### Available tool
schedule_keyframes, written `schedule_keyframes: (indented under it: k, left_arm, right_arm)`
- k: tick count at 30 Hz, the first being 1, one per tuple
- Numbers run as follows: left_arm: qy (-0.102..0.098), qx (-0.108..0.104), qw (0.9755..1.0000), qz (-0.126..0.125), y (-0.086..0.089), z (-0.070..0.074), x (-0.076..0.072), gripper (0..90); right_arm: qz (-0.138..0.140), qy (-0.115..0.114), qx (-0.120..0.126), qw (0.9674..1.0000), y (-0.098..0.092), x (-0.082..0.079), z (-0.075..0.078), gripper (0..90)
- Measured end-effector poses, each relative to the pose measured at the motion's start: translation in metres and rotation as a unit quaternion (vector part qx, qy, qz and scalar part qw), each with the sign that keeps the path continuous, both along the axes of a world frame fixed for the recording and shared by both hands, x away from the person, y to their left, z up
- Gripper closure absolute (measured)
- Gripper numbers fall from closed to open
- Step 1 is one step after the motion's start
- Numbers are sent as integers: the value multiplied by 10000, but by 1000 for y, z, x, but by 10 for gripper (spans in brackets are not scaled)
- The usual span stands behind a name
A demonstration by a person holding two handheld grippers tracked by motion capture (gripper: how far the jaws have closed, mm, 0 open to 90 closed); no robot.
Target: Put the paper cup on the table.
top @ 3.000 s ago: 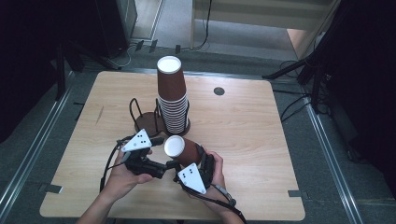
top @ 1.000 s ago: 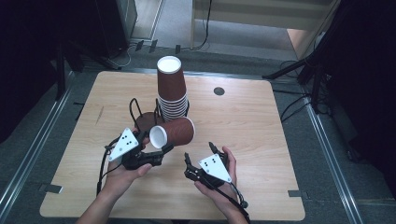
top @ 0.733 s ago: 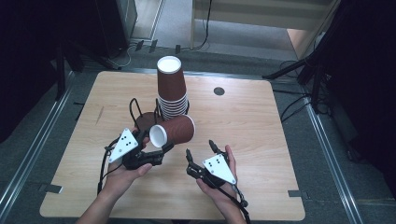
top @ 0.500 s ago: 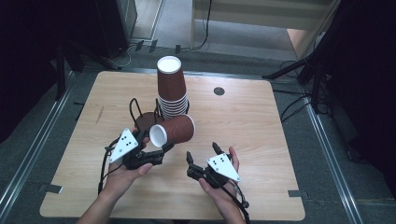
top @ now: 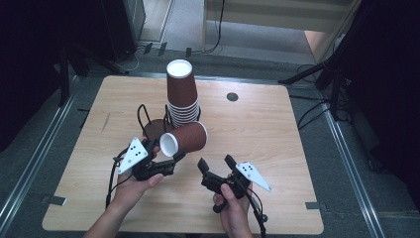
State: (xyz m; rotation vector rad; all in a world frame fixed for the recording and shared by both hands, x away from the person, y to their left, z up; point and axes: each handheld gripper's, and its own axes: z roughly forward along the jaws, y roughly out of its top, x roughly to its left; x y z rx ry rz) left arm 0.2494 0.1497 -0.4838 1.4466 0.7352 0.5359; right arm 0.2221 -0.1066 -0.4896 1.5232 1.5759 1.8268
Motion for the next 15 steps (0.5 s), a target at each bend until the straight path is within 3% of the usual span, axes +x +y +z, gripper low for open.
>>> schedule_keyframes:
  k: [3,7,11,13,15]
  left_arm:
    - [-20,-8,10000,-26,-3,-1,-2,236]
    - [-95,-15,9999,-63,-7,-1,-3,237]
    - [-138,-28,9998,-113,-10,-1,-5,237]
    - [-142,-51,9998,-142,-12,-2,-5,237]
    - [-157,-35,9997,-163,-13,-2,-5,237]
  right_arm:
    - [75,202,374,9991,-1,-1,3,0]
    - [37,512,923,9944,-1,0,8,0]
    - [-87,903,1519,9842,2,-1,10,0]
    - [-166,1118,1681,9793,4,-1,9,0]
    - [-273,1357,1897,9720,5,0,8,0]
